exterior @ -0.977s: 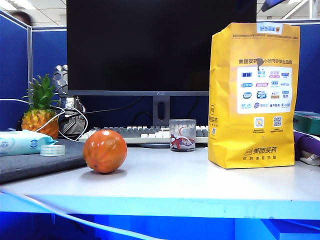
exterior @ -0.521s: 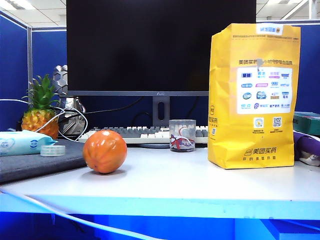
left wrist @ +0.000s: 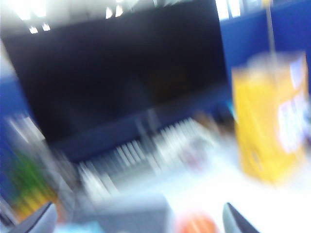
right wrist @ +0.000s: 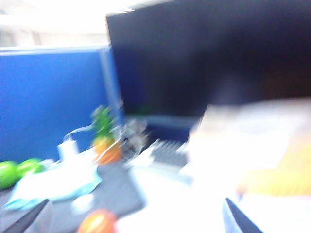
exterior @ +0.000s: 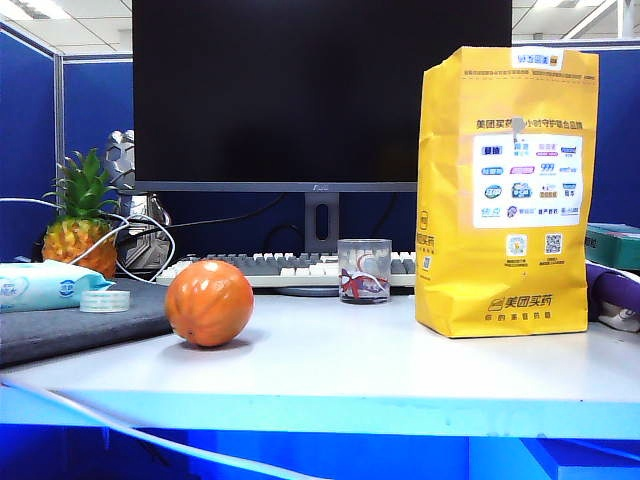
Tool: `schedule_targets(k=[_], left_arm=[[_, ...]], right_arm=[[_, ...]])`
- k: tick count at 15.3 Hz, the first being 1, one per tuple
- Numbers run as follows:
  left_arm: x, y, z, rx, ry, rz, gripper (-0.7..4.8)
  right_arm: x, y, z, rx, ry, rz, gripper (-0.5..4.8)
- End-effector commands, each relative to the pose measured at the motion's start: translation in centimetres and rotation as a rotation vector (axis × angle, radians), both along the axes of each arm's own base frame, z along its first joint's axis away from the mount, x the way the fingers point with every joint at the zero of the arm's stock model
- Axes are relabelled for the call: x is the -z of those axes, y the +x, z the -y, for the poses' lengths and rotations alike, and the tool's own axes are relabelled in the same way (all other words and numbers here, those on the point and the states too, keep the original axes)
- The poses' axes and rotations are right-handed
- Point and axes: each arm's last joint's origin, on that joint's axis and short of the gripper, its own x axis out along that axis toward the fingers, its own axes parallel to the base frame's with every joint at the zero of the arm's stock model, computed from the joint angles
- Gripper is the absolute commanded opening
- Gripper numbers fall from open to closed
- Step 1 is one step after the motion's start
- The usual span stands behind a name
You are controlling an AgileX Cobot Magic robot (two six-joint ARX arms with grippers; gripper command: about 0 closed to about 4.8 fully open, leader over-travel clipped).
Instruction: Pick up the orange and throw it into the yellow paper bag.
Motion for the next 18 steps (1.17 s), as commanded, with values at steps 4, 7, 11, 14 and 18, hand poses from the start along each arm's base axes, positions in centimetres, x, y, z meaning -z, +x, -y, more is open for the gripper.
schedule_targets(k=[4,7,11,14,18], left_arm=[[4.0,2.9,1.1,-0.157,-0.209,0.002,4.79],[5.9,3.6,1.3,-0.245,-0.174,-0.057,4.79],[9.1,4.4,2.1,-0.127,-0.119,-0.118,4.78],[11.3,4.8,2.7,-0.026,-0.099,-0.112,4.55],[11.3,4.8,2.8,-0.021,-0.087,-0.08,4.56]], right_arm=[[7.8,1.7,-0.4,-0.004,0.034,-0.131,4.79],[9.3,1.9,-0.3,0.043,0.023,-0.199,4.79],[9.2,1.9,-0.3,0.051,-0.02,-0.168,4.79],[9.2,1.9,-0.3,0.049,-0.023,-0.167,4.79],[9.7,1.9,-0.3,0.047,-0.032,-0.222,4.79]])
